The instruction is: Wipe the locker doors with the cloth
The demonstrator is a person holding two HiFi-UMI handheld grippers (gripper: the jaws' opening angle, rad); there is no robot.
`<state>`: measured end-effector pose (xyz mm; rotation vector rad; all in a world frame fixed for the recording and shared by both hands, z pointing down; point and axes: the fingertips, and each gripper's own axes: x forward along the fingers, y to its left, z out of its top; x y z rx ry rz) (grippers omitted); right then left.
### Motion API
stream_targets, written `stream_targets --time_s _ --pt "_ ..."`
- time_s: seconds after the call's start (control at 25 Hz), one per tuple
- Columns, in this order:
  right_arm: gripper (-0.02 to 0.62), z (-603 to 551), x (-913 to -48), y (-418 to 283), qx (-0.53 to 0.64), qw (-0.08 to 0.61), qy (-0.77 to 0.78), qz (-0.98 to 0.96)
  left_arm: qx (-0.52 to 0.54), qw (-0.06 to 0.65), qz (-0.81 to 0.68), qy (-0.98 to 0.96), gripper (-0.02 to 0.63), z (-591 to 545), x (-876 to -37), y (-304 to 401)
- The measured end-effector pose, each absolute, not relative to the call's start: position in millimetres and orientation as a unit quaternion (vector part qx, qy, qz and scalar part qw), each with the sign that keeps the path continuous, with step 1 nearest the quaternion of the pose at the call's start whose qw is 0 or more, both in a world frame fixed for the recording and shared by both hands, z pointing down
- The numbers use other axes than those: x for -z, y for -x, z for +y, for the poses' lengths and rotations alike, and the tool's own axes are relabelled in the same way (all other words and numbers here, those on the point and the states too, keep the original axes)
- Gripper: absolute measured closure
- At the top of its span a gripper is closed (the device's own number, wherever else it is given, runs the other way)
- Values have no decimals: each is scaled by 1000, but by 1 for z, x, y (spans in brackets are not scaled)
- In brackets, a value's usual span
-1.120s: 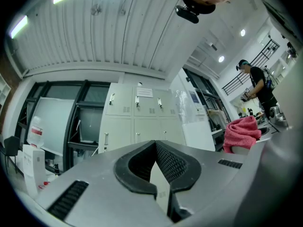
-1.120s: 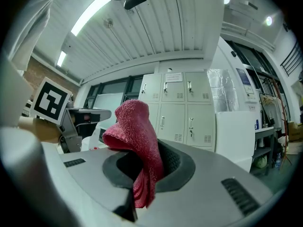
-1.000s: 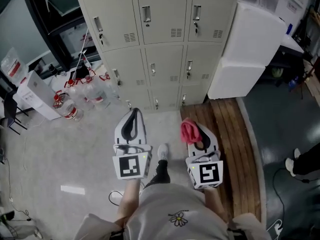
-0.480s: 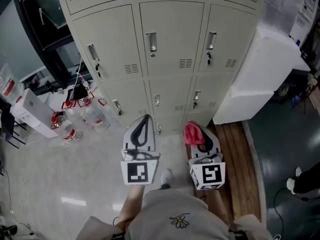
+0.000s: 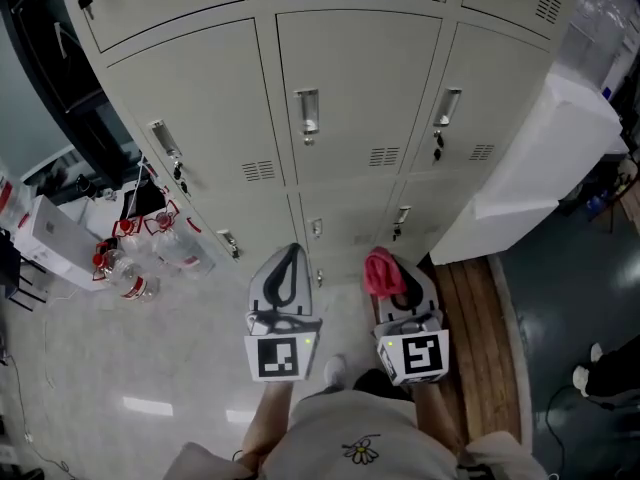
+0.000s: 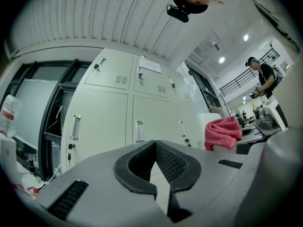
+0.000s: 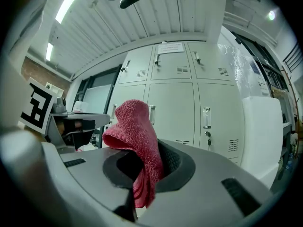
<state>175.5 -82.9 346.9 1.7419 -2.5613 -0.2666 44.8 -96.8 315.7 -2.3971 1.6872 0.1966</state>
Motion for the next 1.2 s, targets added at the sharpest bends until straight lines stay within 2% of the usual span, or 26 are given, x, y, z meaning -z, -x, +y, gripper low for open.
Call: stream_targets --time_s 0.88,1.2 --pt "563 -127 -343 -208 72 -14 -528 -846 -59 118 622 772 591 -125 -305 -61" --pt "563 -129 -342 -197 70 -19 -507 -859 -52 123 643 754 591 -120 -304 -48"
